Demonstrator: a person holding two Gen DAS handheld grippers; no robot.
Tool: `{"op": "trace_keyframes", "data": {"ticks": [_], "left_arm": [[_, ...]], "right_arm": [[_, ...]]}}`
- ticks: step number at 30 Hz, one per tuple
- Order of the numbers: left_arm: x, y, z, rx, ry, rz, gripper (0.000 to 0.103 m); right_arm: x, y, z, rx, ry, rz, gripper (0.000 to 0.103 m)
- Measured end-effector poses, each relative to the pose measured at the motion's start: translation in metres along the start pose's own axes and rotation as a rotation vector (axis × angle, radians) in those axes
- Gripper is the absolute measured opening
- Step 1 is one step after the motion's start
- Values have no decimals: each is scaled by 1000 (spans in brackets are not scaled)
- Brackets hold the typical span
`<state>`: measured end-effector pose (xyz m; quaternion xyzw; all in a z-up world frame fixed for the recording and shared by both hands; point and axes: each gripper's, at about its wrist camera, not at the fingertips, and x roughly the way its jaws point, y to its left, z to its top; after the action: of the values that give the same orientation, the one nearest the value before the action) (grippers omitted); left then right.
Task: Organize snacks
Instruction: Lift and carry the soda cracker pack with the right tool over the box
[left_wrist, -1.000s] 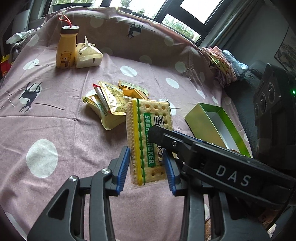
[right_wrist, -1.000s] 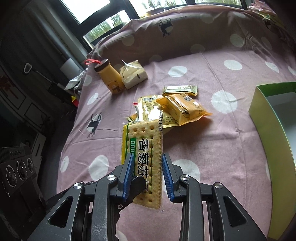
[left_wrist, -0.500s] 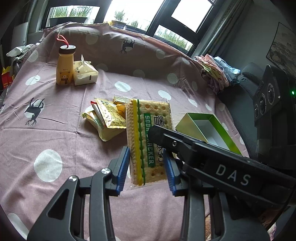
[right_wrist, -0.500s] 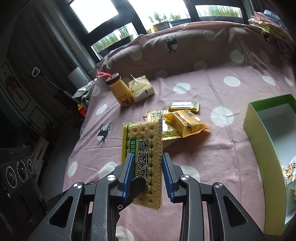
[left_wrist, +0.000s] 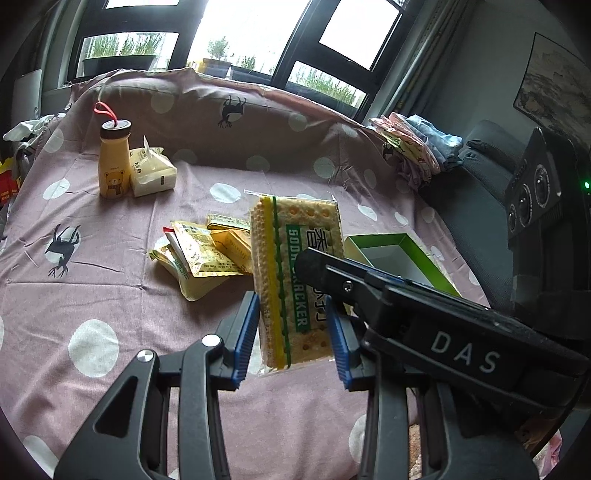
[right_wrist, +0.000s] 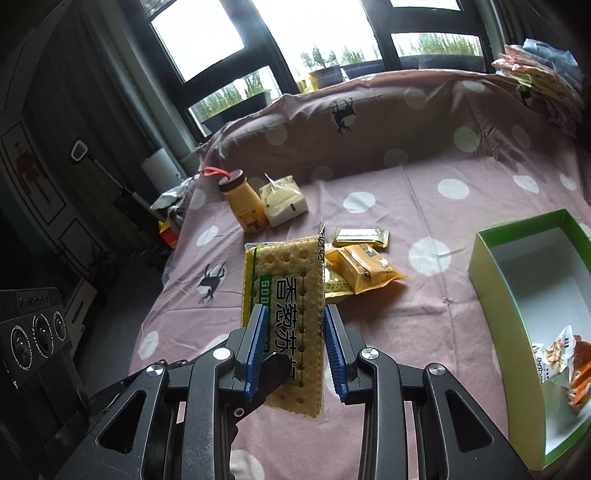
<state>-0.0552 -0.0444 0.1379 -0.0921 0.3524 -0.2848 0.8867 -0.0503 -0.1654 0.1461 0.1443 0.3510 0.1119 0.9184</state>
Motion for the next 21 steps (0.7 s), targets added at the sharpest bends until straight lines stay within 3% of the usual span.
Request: {"op": "trace_keyframes", "data": {"ticks": [21], "left_arm": [[12, -83, 16, 141, -21, -89, 35]], "right_arm": [[-67, -54, 12, 48, -157, -55, 34]]}}
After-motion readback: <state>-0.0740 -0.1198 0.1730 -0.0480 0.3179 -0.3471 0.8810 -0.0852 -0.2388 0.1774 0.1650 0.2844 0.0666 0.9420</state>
